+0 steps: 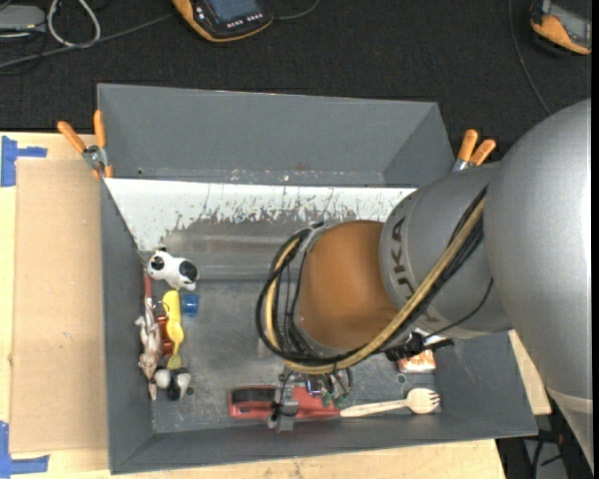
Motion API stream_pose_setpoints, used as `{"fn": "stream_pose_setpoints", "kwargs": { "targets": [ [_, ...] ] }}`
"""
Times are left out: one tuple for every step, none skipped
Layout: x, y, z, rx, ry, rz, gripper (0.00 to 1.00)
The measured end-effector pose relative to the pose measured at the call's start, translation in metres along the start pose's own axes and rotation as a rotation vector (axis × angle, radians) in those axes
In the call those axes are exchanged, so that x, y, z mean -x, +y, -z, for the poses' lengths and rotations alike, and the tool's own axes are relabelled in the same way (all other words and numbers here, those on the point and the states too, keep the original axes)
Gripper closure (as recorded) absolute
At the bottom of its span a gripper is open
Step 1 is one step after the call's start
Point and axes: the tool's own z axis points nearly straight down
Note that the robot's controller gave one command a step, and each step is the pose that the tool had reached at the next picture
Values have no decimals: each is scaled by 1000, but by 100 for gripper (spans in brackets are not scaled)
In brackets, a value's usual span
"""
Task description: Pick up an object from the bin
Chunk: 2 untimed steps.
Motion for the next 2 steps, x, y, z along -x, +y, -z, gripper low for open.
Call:
{"fn": "stream_pose_setpoints", "kwargs": {
  "targets": [
    [-2,-41,-28,4,-18,-79,0],
    [12,-27,-30,3,-5,482,100]
  ]
}}
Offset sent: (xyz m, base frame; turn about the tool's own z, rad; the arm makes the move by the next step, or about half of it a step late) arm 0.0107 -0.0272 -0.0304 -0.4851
